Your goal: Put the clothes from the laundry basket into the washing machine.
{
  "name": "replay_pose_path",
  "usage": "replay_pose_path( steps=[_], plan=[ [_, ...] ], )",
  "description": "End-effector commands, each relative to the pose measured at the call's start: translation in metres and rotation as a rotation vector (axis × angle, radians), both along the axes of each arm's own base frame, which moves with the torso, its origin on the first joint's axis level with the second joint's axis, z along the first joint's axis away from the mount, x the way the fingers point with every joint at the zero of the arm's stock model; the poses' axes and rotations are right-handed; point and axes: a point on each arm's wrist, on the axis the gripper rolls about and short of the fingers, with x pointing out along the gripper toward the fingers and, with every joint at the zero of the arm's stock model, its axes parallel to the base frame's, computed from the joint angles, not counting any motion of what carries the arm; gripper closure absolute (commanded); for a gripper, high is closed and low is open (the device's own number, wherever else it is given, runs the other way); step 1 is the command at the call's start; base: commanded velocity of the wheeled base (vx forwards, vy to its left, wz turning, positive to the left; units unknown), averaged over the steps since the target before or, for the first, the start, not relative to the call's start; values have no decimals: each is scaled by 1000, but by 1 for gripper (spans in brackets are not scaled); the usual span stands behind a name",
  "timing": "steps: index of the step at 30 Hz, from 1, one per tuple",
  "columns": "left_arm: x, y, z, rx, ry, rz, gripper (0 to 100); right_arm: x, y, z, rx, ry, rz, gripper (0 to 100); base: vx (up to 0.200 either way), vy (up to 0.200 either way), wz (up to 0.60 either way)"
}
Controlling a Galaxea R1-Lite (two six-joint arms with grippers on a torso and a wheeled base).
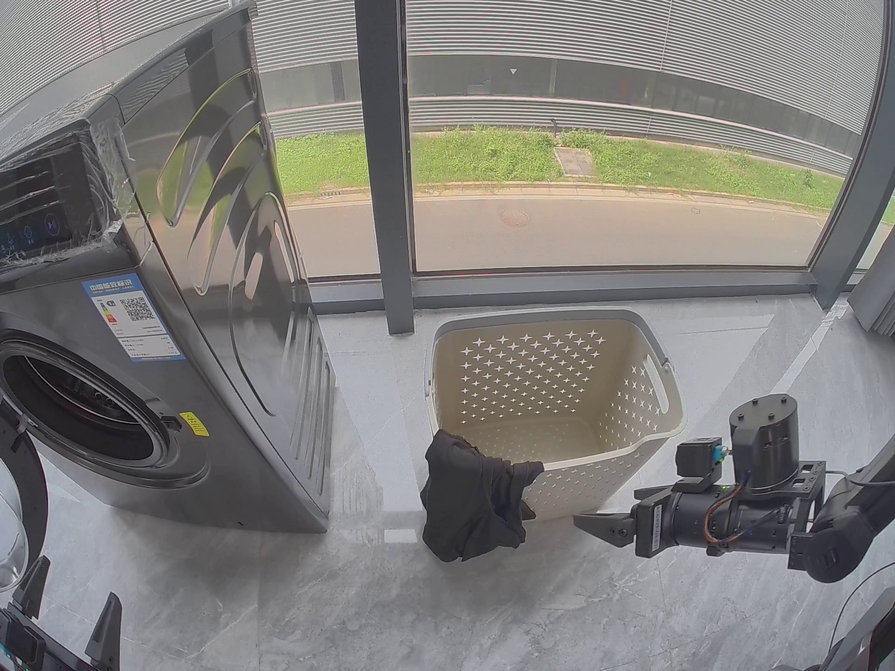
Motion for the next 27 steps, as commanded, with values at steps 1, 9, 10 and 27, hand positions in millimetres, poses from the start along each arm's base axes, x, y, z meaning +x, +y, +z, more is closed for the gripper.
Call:
replay_pose_path(
  steps=[1, 9, 10, 27],
  plan=[
    [0, 0, -5, 1, 1, 0, 0, 12, 9, -23, -29, 57, -1, 0, 0, 0, 0],
    [0, 0, -5, 1, 1, 0, 0, 25, 21, -48, -49, 45, -30, 0, 0, 0, 0],
    [0, 0, -5, 1, 1, 0, 0, 25, 21, -48, -49, 45, -30, 0, 0, 0, 0],
    [0, 0, -5, 1, 1, -3, 0, 48, 45, -81, -36, 62, -58, 0, 0, 82, 0]
  ],
)
